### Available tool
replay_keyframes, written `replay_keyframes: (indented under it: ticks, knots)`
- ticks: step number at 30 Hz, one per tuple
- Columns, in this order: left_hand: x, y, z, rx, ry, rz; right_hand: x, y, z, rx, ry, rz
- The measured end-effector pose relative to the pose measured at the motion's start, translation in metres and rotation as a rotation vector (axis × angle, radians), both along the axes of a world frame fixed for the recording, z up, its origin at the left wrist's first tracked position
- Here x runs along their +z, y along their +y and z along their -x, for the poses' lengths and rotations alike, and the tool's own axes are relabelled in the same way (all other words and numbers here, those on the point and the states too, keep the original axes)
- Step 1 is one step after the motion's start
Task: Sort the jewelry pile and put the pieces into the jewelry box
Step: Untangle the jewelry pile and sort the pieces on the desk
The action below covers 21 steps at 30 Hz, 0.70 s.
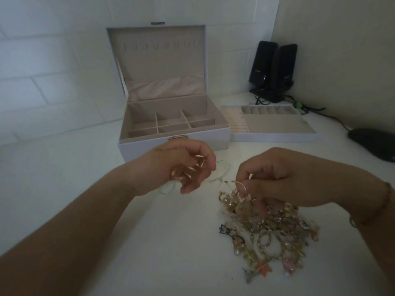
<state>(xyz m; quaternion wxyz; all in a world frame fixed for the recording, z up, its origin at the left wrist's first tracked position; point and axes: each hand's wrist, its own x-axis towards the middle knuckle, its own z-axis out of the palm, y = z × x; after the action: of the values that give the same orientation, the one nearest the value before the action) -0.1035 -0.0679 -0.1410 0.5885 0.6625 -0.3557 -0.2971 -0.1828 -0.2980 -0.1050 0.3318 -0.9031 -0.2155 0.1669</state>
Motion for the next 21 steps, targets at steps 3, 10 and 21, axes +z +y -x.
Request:
replay_keyframes:
  ticks: [3, 10, 21]
  knots:
    - [-0.001, -0.009, 0.009, 0.042, 0.059, -0.061, 0.002, 0.003, 0.001, -0.058, -0.007, -0.038]
    - [-0.004, -0.020, 0.023, 0.085, -0.228, -0.099, -0.005, 0.014, 0.002, -0.209, -0.011, -0.081]
    - [0.003, -0.017, 0.019, 0.260, -0.105, 0.147, -0.017, 0.020, -0.010, -0.310, 0.028, -0.542]
